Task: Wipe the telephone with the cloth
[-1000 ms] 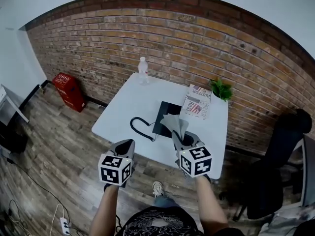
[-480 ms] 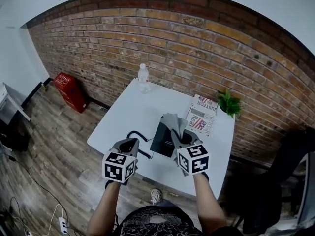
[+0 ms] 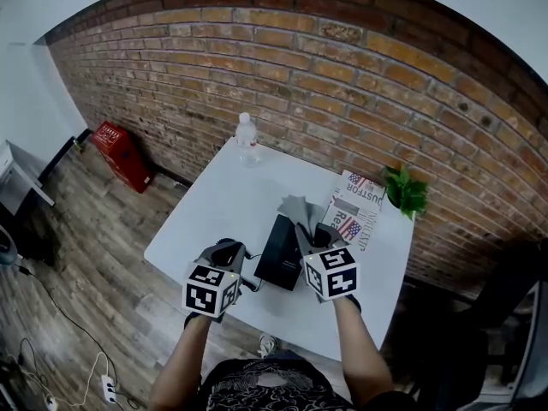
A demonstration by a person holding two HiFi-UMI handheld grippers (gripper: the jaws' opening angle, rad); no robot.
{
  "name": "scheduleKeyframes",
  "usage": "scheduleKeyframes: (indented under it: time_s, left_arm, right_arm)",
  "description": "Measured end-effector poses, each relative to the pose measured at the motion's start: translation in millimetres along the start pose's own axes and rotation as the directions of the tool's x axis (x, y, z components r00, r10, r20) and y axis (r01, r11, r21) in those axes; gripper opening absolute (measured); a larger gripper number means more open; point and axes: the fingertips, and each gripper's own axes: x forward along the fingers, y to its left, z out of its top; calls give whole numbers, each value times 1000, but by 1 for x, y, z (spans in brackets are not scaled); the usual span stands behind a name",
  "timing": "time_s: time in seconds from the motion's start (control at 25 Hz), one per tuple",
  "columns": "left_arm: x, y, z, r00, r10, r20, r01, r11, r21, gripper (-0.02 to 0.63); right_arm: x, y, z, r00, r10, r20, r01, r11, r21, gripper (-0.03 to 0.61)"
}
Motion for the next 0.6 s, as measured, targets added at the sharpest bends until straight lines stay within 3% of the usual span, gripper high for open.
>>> scheduleKeyframes:
  time_s: [0.6]
  left_arm:
    - [17,23,-12,999,-44,-33,43,999,-20,6]
  right_arm:
    - [66,-8,-39,985,-48,-165,30,993,-112,11]
